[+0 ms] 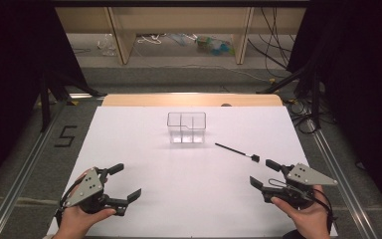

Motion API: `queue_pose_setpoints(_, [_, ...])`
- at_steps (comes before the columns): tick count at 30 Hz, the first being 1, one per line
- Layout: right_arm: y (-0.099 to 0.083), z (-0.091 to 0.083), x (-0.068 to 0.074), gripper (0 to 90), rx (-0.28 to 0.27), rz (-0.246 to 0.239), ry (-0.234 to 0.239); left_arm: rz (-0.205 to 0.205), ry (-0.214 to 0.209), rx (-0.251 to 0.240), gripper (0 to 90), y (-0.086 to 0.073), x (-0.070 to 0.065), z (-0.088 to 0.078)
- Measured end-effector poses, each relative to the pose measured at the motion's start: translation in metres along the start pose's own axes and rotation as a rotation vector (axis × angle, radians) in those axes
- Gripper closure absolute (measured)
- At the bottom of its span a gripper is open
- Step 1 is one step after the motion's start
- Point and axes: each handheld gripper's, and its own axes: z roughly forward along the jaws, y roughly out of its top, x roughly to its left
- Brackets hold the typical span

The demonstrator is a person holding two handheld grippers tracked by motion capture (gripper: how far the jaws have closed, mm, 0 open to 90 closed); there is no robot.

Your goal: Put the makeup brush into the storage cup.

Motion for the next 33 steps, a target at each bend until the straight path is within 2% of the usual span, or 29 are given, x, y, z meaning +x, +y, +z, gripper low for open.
queue_pose_setpoints(7, [-0.0004,0.0012,0.0007,21.9,-0.005,0.0,0.004,-0.001,-0.002,-0.004,4.4,-0.0003,-0.0002,-0.0006])
queue_pose_setpoints(8, [0.0005,-0.0002,0.0011,21.8,0.011,-0.011,-0.016,0.002,-0.002,-0.004,4.5,-0.0002,-0.0001,-0.001])
queue_pose_setpoints(13, [0.0004,0.0002,0.0011,21.9,0.012,-0.011,-0.019,0.003,-0.002,-0.003,4.6,-0.0001,-0.0003,-0.0009])
queue_pose_setpoints(15, [-0.0005,0.0019,0.0002,22.0,-0.005,-0.002,-0.012,0.002,-0.002,-0.002,4.7,-0.0002,-0.0004,-0.0007])
queue_pose_setpoints(16, [-0.0002,0.0007,-0.0004,22.2,0.009,-0.007,-0.024,0.001,-0.003,-0.003,4.9,-0.0003,-0.0004,-0.0005])
queue_pose_setpoints(24, [0.0003,0.0019,-0.0022,23.6,0.014,-0.013,-0.027,0.001,-0.008,0.002,5.1,-0.0007,-0.0006,-0.0003])
queue_pose_setpoints(25, [0.0,0.0034,-0.0022,24.1,-0.003,0.001,-0.018,0.001,-0.008,0.002,5.1,-0.0007,-0.0006,-0.0003])
queue_pose_setpoints(27, [0.0,0.0035,-0.0034,24.6,-0.005,-0.009,-0.03,0.002,-0.019,-0.006,5.1,-0.0011,-0.0009,0.001])
queue_pose_setpoints(28, [-0.0001,0.0037,-0.0046,24.6,0.006,0.001,-0.022,0.013,-0.021,-0.004,5.1,-0.0008,-0.0006,0.001])
queue_pose_setpoints(30, [-0.0002,0.0045,-0.0044,24.7,-0.001,0.009,-0.021,0.004,-0.022,-0.004,5.2,-0.001,-0.0014,0.0011])
queue_pose_setpoints(32, [0.0011,0.0062,-0.0077,25.2,-0.002,0.002,-0.029,0.009,-0.016,0.009,5.3,-0.0006,-0.0014,0.0002])
queue_pose_setpoints(33, [0.0019,0.0063,-0.0085,25.3,0.0,0.001,-0.047,0.011,-0.016,0.011,5.2,-0.0007,-0.0011,0.0003])
